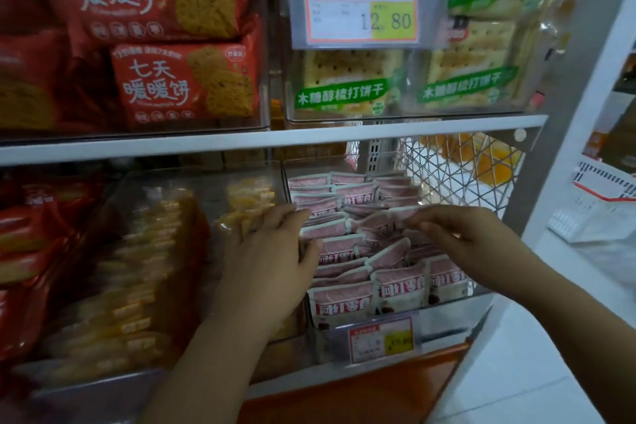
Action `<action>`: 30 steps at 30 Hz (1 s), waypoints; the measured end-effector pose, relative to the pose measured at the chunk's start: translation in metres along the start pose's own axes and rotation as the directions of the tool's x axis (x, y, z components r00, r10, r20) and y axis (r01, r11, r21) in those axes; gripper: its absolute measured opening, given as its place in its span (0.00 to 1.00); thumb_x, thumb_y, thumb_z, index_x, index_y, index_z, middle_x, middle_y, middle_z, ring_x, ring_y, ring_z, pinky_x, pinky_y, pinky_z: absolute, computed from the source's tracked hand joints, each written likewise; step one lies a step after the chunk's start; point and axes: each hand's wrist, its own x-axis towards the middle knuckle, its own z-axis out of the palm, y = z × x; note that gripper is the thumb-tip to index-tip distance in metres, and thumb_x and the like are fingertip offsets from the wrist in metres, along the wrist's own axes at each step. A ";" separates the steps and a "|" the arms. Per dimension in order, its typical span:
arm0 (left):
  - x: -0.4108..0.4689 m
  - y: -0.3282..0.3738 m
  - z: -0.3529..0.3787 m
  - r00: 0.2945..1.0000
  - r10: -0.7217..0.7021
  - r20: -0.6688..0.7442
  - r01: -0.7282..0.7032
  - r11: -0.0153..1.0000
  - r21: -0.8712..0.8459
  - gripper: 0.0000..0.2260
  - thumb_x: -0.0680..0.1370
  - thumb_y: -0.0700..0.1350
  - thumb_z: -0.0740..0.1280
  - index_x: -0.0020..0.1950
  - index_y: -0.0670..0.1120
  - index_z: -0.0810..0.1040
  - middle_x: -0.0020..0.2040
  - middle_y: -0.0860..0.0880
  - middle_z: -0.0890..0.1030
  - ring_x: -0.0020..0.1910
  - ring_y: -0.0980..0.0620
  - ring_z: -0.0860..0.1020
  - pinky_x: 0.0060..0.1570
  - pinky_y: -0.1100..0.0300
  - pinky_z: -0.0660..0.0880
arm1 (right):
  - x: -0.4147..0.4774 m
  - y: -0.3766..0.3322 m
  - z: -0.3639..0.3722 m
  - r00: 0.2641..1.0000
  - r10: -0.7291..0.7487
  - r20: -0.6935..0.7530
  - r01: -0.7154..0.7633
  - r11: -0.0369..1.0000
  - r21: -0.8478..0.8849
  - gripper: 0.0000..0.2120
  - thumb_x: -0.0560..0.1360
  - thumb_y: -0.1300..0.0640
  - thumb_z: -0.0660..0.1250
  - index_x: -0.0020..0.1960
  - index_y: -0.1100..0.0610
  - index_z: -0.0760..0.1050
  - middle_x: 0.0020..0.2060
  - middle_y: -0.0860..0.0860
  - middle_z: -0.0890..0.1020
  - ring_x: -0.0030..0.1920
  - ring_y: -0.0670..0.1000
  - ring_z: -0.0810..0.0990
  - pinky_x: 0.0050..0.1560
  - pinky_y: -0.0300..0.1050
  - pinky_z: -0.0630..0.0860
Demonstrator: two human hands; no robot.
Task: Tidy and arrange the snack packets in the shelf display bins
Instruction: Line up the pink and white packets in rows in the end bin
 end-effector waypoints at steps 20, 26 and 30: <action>0.047 0.128 0.062 0.893 0.394 0.218 -0.419 0.904 0.083 0.13 0.78 0.51 0.64 0.63 0.57 0.76 0.59 0.53 0.79 0.60 0.49 0.73 0.62 0.53 0.65 | -0.069 0.059 -0.020 0.967 0.252 0.038 -0.254 0.963 0.094 0.09 0.76 0.55 0.65 0.54 0.48 0.81 0.34 0.33 0.73 0.29 0.31 0.69 0.33 0.22 0.64; 0.048 0.144 0.078 0.904 0.342 0.257 -0.365 0.930 0.047 0.18 0.79 0.55 0.60 0.68 0.54 0.70 0.58 0.47 0.80 0.60 0.44 0.74 0.59 0.53 0.67 | -0.067 0.059 -0.024 0.969 0.191 0.157 -0.216 0.963 0.164 0.12 0.78 0.58 0.63 0.58 0.48 0.79 0.50 0.39 0.77 0.30 0.24 0.70 0.34 0.20 0.67; 0.046 0.152 0.082 0.884 0.363 0.294 -0.398 0.915 0.067 0.17 0.80 0.47 0.58 0.70 0.52 0.66 0.62 0.48 0.77 0.63 0.46 0.72 0.67 0.52 0.56 | -0.067 0.060 -0.026 0.969 0.167 0.181 -0.199 0.964 0.177 0.13 0.78 0.59 0.63 0.57 0.46 0.79 0.48 0.39 0.76 0.30 0.24 0.70 0.33 0.20 0.67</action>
